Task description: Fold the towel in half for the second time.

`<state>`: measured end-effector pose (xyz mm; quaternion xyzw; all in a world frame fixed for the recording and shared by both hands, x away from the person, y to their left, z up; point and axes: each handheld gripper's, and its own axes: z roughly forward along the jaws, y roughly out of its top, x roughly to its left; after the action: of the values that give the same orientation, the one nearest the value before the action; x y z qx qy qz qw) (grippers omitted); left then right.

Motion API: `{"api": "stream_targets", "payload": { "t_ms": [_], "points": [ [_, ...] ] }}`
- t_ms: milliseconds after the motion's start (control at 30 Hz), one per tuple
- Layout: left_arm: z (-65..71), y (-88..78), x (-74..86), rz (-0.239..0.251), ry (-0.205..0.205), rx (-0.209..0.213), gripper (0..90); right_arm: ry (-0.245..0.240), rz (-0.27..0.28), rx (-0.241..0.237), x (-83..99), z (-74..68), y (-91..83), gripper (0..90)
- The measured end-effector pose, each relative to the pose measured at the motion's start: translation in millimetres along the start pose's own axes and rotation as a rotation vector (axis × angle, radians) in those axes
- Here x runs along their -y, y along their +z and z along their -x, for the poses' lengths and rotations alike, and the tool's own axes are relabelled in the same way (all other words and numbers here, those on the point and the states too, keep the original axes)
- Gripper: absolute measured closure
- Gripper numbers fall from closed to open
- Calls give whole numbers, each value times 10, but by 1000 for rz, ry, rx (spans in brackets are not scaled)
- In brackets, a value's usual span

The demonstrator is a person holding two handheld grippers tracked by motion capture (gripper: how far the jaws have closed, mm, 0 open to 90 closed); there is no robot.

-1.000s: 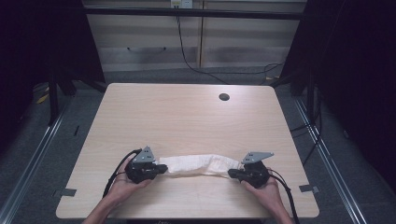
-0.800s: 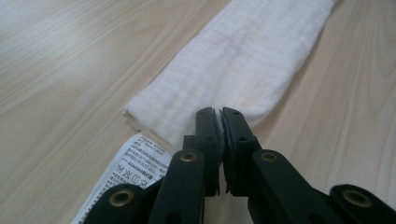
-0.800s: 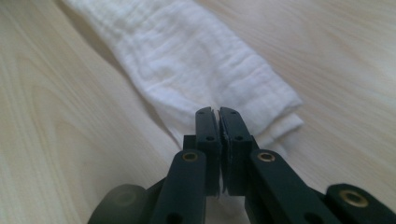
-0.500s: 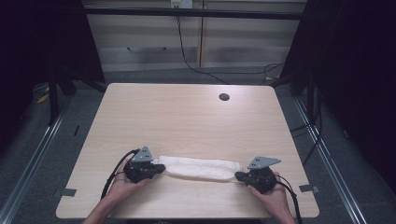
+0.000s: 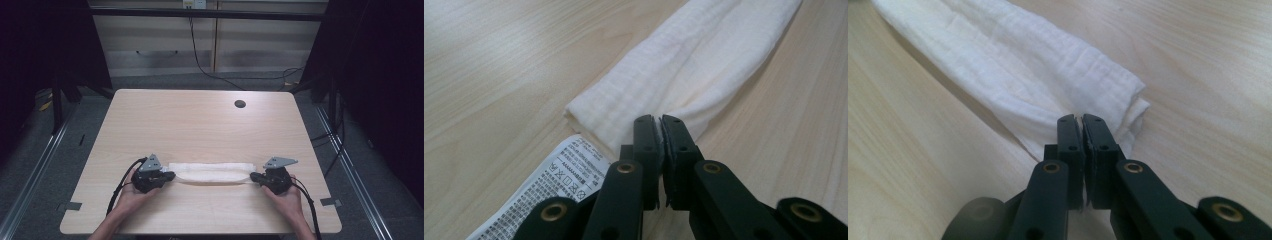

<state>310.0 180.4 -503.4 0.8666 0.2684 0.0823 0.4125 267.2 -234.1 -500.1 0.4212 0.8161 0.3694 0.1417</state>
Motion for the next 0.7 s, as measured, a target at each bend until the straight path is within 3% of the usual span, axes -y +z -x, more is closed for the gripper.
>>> {"api": "stream_targets", "payload": {
  "t_ms": [100,200,367,400,500,700],
  "points": [
    [-17,-38,23,8,-17,0,846,6,7,-11,-2,-14,-4,861],
    [-28,-96,41,16,-32,-3,797,-17,17,-7,-12,-44,-23,833],
    [-52,-215,85,45,-89,33,725,2,39,-22,-15,-51,-95,756],
    [-49,-236,87,48,-89,38,714,13,45,-44,-9,-57,-125,737],
    [-23,-317,71,78,-106,55,658,22,63,-49,3,-81,-203,691],
    [-39,-557,121,109,-147,27,534,67,129,-69,25,-95,-433,590]
  ]
}}
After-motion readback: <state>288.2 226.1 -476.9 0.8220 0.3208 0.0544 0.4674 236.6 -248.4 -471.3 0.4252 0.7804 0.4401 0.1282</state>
